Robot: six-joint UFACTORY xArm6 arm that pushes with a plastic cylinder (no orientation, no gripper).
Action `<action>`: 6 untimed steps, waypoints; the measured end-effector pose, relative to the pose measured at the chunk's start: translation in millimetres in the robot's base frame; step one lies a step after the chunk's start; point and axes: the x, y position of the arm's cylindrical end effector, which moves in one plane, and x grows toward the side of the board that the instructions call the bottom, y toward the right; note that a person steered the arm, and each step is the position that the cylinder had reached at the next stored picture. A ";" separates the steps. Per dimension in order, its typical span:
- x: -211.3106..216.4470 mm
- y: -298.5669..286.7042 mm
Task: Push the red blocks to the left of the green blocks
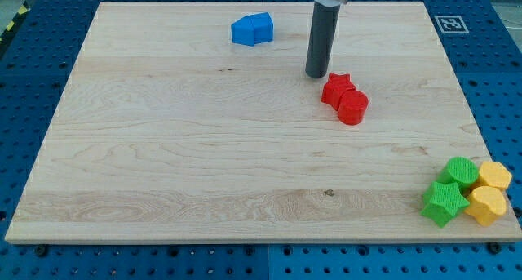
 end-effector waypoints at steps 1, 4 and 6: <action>32.7 24.5; -24.1 36.2; 71.2 37.1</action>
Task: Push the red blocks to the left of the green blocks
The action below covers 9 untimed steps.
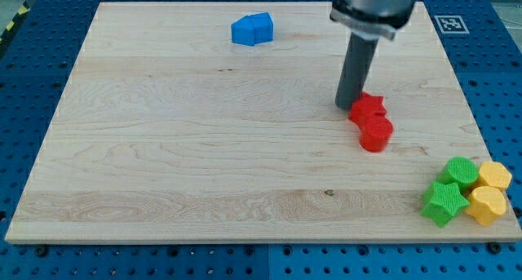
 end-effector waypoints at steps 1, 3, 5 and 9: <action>13.3 -1.4; -47.1 -1.2; -20.1 28.8; 45.6 43.5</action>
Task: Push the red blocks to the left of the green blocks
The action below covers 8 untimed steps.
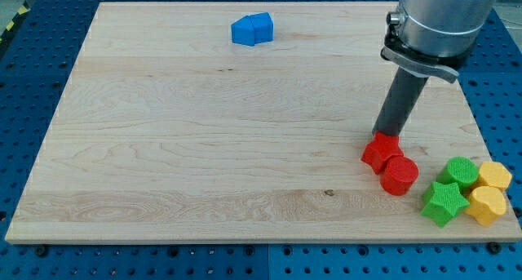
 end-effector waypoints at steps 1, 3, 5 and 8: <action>6.7 0.1; -38.8 -31.6; -33.9 -87.0; 14.4 -52.5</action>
